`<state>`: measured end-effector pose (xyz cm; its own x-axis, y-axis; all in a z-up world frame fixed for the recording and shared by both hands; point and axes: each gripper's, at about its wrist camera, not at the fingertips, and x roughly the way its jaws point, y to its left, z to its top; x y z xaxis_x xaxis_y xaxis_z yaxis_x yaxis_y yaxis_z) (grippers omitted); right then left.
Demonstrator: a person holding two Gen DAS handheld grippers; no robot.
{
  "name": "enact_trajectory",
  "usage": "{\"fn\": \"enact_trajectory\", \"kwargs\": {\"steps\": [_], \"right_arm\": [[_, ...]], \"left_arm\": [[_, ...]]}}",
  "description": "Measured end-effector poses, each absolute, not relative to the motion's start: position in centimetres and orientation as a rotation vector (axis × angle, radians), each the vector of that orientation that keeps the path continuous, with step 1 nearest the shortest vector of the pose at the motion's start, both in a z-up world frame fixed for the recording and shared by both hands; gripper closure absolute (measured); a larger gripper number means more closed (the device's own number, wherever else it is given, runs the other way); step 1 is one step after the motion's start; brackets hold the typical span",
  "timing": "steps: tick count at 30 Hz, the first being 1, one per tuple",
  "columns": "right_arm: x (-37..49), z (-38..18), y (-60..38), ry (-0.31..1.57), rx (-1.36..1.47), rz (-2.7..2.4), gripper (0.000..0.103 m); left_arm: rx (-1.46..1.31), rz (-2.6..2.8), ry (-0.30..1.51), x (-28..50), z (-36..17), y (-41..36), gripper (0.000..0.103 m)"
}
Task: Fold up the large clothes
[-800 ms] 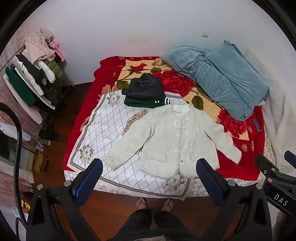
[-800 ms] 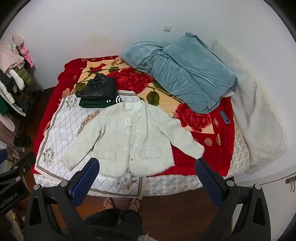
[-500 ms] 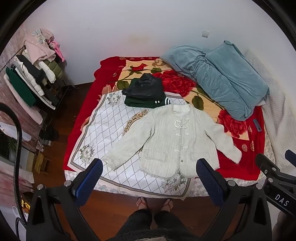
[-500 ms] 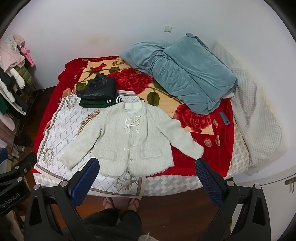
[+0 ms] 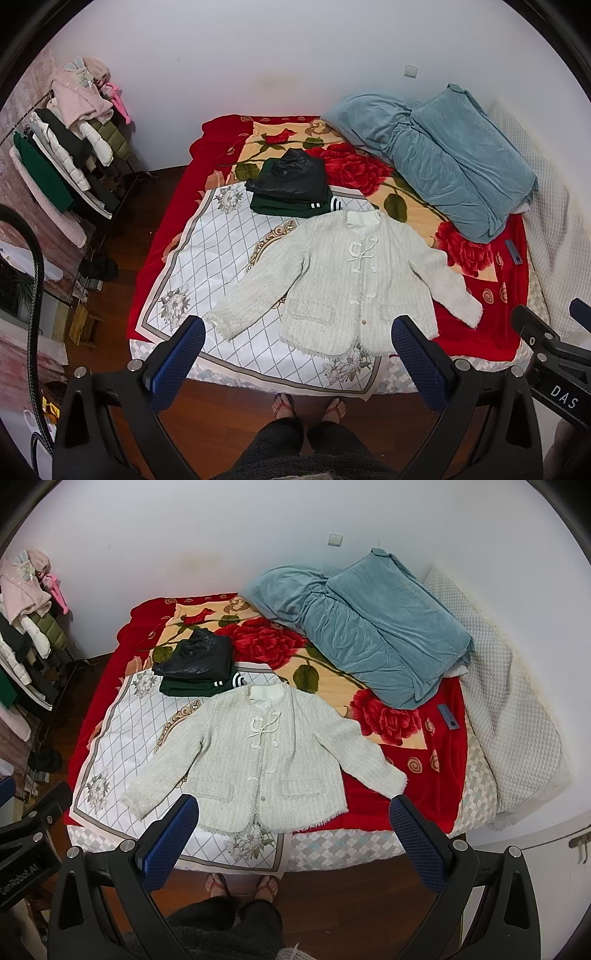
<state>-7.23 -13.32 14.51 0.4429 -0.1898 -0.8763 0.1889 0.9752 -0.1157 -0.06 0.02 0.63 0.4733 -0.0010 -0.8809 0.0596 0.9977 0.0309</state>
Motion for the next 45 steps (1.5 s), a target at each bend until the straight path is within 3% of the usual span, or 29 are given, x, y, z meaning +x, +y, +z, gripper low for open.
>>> {"fn": "enact_trajectory", "kwargs": {"steps": [45], "right_arm": [[-7.9, 15.8, -12.4, 1.071, -0.007, -0.233, 0.000]], "left_arm": [[0.051, -0.040, 1.064, -0.1, 1.7, 0.4, 0.000]]}}
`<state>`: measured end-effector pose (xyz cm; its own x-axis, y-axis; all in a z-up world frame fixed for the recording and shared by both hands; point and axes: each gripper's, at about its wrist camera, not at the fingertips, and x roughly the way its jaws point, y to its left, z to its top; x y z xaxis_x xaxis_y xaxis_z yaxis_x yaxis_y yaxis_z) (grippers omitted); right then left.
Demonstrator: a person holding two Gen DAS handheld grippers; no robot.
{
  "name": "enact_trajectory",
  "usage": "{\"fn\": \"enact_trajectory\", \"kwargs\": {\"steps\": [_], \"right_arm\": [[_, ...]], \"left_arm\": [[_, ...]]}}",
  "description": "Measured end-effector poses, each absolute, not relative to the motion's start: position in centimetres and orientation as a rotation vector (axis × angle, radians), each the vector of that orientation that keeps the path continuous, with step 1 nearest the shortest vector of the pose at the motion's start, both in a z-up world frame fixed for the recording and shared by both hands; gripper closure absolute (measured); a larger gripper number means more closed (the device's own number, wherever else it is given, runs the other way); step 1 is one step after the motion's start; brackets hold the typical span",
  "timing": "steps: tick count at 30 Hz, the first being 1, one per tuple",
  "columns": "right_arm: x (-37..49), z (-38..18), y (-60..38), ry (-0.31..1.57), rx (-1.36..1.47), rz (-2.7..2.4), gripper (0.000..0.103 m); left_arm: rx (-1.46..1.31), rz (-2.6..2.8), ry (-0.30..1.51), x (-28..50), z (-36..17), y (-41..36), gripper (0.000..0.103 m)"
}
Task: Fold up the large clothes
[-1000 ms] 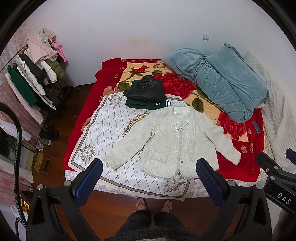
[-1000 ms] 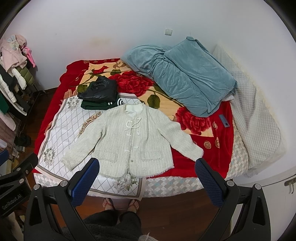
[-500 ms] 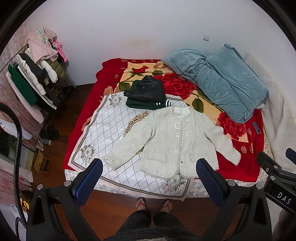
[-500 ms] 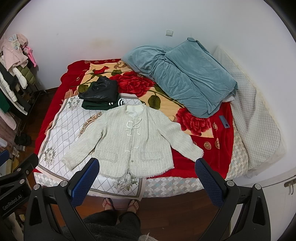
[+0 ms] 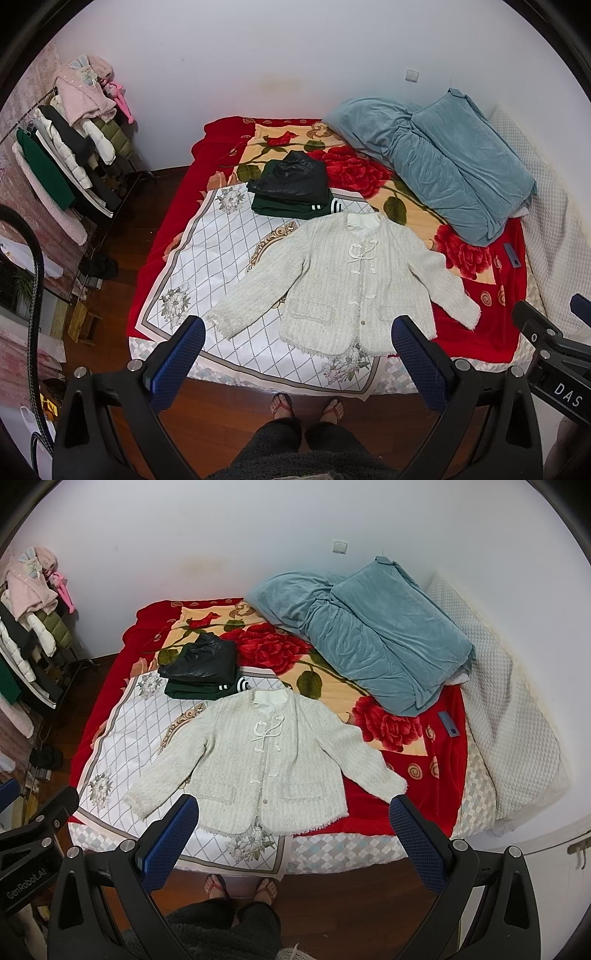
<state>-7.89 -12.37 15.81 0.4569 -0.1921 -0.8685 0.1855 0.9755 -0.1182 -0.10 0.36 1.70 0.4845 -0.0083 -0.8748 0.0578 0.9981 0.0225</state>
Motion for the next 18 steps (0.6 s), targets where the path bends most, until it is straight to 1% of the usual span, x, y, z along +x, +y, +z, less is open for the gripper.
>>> {"fn": "enact_trajectory", "kwargs": {"steps": [9, 18], "right_arm": [[-7.5, 16.8, -11.2, 1.074, -0.005, -0.231, 0.000], [-7.6, 16.6, -11.2, 1.072, -0.005, -0.231, 0.000]], "left_arm": [[0.052, -0.041, 1.064, -0.2, 1.7, 0.4, 0.000], [0.052, -0.042, 1.063, -0.3, 1.9, 0.6, 0.000]]}}
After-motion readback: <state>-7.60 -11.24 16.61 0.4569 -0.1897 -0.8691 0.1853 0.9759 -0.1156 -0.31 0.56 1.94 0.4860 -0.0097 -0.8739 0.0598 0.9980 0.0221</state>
